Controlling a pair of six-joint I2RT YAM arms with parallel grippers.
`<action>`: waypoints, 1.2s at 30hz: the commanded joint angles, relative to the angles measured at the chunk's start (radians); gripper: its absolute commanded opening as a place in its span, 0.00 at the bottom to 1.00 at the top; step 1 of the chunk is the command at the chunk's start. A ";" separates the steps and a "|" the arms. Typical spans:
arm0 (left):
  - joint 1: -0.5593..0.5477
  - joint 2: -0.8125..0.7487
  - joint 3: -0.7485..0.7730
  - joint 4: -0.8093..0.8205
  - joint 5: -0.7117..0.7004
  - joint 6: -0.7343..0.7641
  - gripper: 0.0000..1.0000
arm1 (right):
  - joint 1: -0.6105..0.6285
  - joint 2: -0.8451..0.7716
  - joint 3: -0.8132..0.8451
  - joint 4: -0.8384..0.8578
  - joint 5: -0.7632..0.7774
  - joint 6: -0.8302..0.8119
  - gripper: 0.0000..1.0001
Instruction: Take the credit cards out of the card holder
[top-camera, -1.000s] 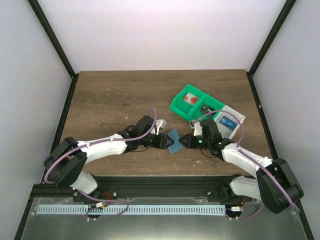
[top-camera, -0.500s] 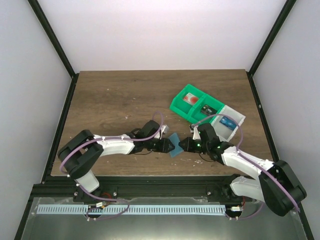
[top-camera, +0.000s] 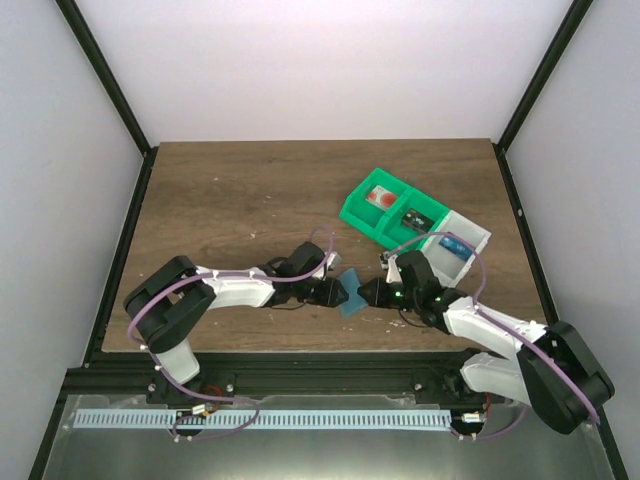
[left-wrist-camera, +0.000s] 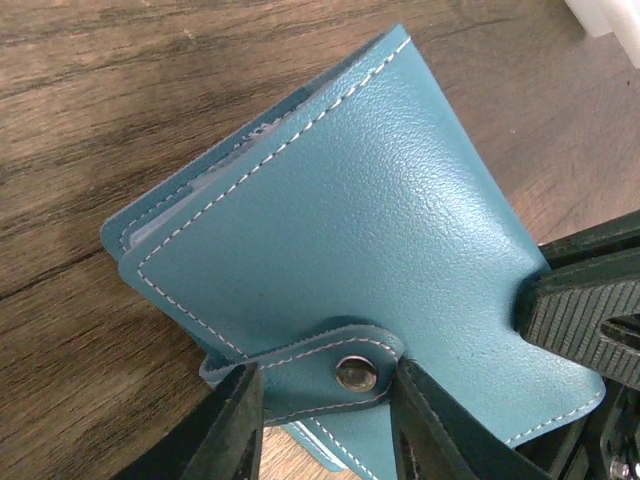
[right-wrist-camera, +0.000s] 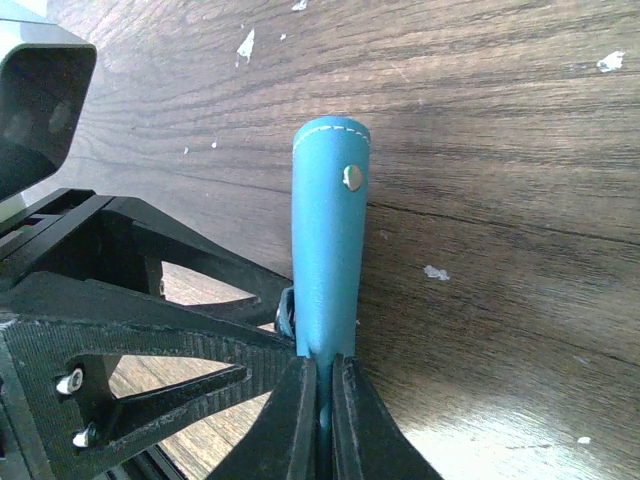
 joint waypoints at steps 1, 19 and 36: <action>0.001 0.003 0.033 -0.026 -0.068 0.039 0.35 | 0.015 -0.028 -0.007 0.021 -0.071 0.012 0.00; -0.001 -0.092 0.030 -0.113 -0.136 0.057 0.00 | 0.015 -0.034 -0.038 -0.032 0.054 0.023 0.01; -0.002 -0.288 -0.158 0.055 0.030 -0.065 0.00 | 0.019 -0.077 0.091 -0.345 0.200 -0.052 0.58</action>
